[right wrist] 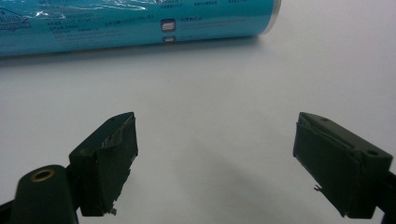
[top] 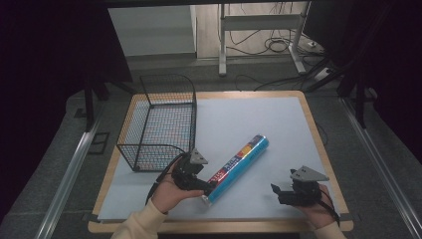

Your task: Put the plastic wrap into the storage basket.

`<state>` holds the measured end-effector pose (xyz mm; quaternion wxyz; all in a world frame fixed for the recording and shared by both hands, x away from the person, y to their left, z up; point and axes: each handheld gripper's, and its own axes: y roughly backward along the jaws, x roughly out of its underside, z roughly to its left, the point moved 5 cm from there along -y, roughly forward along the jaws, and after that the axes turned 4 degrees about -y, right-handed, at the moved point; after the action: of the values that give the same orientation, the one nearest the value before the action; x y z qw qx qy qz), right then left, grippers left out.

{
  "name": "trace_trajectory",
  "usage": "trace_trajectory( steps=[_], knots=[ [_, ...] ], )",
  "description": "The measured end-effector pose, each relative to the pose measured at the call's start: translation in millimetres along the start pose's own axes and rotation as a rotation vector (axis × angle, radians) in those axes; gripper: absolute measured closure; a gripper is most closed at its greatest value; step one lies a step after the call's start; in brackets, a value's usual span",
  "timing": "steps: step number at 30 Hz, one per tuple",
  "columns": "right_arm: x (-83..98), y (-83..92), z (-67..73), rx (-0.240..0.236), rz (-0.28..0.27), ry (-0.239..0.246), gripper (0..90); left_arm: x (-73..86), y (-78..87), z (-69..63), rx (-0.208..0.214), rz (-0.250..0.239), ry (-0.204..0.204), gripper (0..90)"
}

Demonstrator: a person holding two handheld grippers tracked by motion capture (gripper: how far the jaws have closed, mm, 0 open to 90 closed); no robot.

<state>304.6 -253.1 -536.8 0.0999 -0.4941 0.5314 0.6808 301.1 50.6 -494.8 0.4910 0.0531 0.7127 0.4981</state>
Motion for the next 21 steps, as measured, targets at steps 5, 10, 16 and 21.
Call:
trace_trajectory(
  steps=[5, 10, 16, 21],
  knots=[
    [-0.3, 0.9, 0.5, -0.002, -0.003, -0.001, 14.1, -7.8, -5.1, -1.4, -0.008, 0.011, -0.01, 14.4],
    [-0.1, 0.4, -0.6, -0.002, -0.002, -0.002, 14.2, -13.4, -12.8, -3.8, -0.003, 0.031, -0.018, 14.1],
    [0.1, 0.4, 0.0, -0.002, 0.002, 0.001, 14.1, -20.7, -20.8, -5.7, 0.005, 0.052, -0.026, 13.6],
    [0.5, 0.1, -0.2, -0.002, 0.004, -0.001, 14.2, -25.3, -27.8, -6.9, 0.009, 0.066, -0.029, 13.6]
  ],
)
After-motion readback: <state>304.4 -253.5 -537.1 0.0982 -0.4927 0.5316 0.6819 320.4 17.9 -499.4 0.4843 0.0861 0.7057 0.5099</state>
